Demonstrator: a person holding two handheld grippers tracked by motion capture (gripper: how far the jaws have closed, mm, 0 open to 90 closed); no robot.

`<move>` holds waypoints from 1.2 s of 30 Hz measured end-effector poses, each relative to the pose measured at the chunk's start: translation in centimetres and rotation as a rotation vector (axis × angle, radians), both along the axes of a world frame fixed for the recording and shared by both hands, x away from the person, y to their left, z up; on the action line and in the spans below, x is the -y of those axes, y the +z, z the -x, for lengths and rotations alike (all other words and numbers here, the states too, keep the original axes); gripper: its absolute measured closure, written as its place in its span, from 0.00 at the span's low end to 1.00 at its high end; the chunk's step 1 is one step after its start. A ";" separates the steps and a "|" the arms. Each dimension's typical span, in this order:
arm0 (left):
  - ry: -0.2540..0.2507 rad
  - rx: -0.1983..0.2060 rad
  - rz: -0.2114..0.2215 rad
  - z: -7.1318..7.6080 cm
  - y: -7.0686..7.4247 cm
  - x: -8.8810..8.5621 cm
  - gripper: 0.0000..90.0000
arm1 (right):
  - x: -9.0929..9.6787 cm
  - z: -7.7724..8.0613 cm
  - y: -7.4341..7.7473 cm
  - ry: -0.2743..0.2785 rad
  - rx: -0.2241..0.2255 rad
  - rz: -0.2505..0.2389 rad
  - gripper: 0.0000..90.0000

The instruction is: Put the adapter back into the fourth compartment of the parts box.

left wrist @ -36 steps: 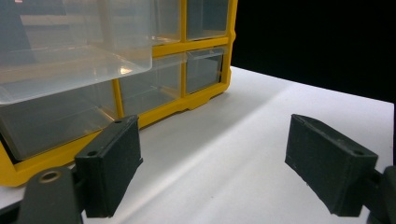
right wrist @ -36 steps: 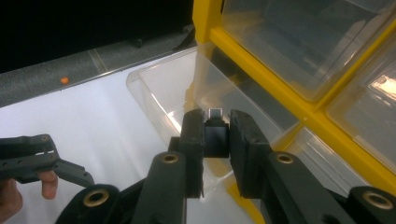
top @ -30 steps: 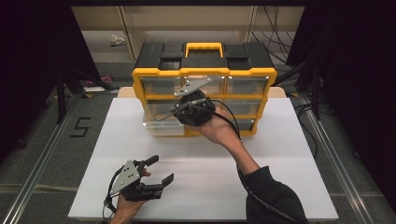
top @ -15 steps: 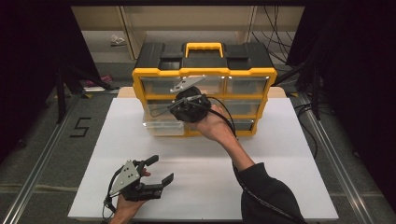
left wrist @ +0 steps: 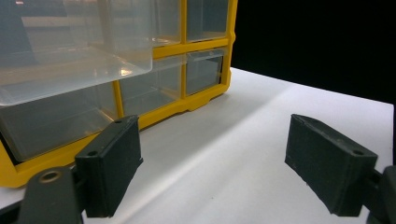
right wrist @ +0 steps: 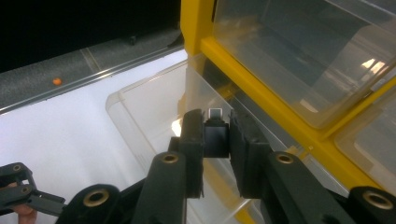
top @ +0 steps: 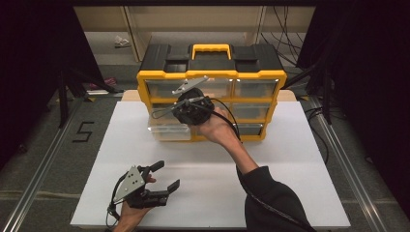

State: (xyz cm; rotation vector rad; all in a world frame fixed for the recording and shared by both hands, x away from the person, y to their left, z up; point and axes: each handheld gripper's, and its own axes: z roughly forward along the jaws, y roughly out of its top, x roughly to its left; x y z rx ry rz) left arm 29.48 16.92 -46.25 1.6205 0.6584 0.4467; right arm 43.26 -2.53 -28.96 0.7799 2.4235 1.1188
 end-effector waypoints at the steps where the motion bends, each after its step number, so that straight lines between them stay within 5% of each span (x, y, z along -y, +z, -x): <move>1: 0.000 -0.002 0.002 0.0 0.0 0.0 0.20 | -0.1 -0.1 0.0 0.001 0.000 0.002 0.85; 17: -0.002 0.000 0.000 0.0 0.0 0.0 0.20 | -1.2 -0.7 -0.9 0.003 -0.018 0.031 0.84; 21: -0.002 0.000 0.001 0.0 0.0 0.0 0.20 | -1.5 -1.0 -1.0 0.007 -0.056 0.003 0.58; 24: -0.003 0.000 0.001 0.0 0.0 0.0 0.20 | -1.5 -0.9 -0.9 -0.001 -0.045 -0.017 0.51; 36: -0.004 -0.002 0.001 0.0 0.0 0.0 0.20 | -0.5 -0.7 -0.5 0.000 -0.045 -0.044 0.42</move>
